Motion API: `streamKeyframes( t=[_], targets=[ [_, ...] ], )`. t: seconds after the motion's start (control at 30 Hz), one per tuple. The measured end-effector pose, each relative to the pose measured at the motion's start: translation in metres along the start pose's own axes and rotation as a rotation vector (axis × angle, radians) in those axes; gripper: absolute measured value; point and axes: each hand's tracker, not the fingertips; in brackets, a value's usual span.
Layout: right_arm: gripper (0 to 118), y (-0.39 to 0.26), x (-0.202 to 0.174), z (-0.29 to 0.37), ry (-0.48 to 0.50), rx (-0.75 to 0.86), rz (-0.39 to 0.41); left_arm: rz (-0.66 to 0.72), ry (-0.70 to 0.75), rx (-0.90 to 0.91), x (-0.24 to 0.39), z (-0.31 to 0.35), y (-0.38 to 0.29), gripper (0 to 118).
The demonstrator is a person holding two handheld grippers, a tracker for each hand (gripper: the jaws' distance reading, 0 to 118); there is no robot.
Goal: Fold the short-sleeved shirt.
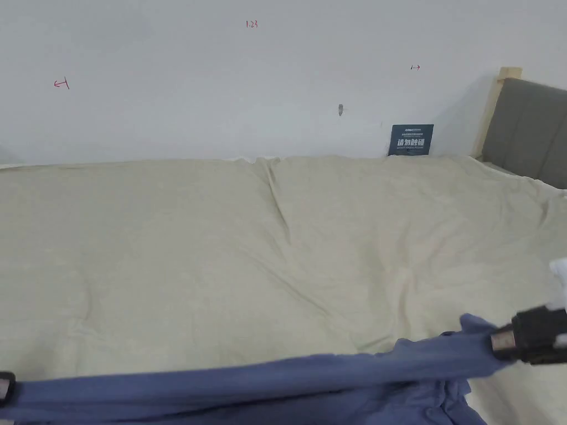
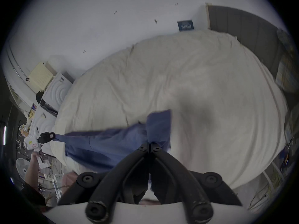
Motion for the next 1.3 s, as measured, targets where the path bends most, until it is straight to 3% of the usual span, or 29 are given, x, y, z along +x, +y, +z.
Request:
streamKeyframes(
  t=[0.2, 0.43, 0.47, 0.5, 0.53, 0.57, 0.6, 0.73, 0.83, 0.9, 0.93, 0.97, 1.0, 1.07, 1.1, 1.3],
  targets=[
    [0, -0.047, 0.014, -0.049, -0.068, -0.168, -0.005, 0.077, 0.02, -0.162, -0.01, -0.028, -0.046, 8],
    [3, -0.054, 0.019, -0.085, -0.125, -0.174, 0.035, 0.129, 0.043, -0.216, -0.014, -0.052, -0.058, 9],
    [16, -0.054, 0.019, -0.083, -0.127, -0.165, 0.041, 0.134, 0.048, -0.212, -0.014, -0.05, -0.059, 14],
    [41, -0.054, 0.018, -0.079, -0.162, -0.135, 0.061, 0.135, 0.058, -0.2, -0.012, -0.047, -0.059, 26],
    [81, -0.054, 0.017, -0.074, -0.212, -0.108, 0.088, 0.127, 0.075, -0.186, -0.011, -0.043, -0.058, 66],
    [100, -0.052, 0.021, -0.067, -0.205, -0.08, 0.103, 0.122, 0.083, -0.18, -0.01, -0.039, -0.058, 98],
    [103, -0.051, 0.021, -0.059, -0.181, -0.054, 0.108, 0.117, 0.096, -0.175, -0.008, -0.032, -0.057, 118],
    [103, -0.049, 0.004, -0.01, -0.048, 0.094, 0.034, 0.129, 0.027, -0.031, -0.001, 0.009, -0.055, 117],
    [102, -0.057, -0.028, 0.013, 0.031, 0.181, 0.029, 0.132, 0.031, 0.081, 0.017, 0.036, -0.063, 117],
    [95, -0.068, -0.051, 0.021, 0.104, 0.255, 0.043, 0.151, 0.018, 0.226, 0.033, 0.048, -0.066, 114],
    [65, -0.074, -0.062, 0.024, 0.146, 0.302, 0.055, 0.155, -0.007, 0.255, 0.039, 0.054, -0.072, 95],
    [18, -0.08, -0.077, 0.025, 0.173, 0.334, 0.053, 0.155, -0.019, 0.308, 0.044, 0.059, -0.078, 52],
    [0, -0.085, -0.089, 0.025, 0.191, 0.361, 0.066, 0.162, -0.034, 0.344, 0.051, 0.065, -0.083, 0],
    [0, -0.09, -0.105, 0.023, 0.188, 0.41, 0.067, 0.19, 0.036, 0.312, 0.063, 0.067, -0.096, 0],
    [0, -0.093, -0.108, 0.025, 0.166, 0.412, 0.102, 0.179, 0.071, 0.39, 0.066, 0.073, -0.099, 0],
    [0, -0.093, -0.131, 0.023, 0.206, 0.389, 0.171, 0.117, 0.073, 0.309, 0.039, 0.075, -0.087, 0]
  ],
)
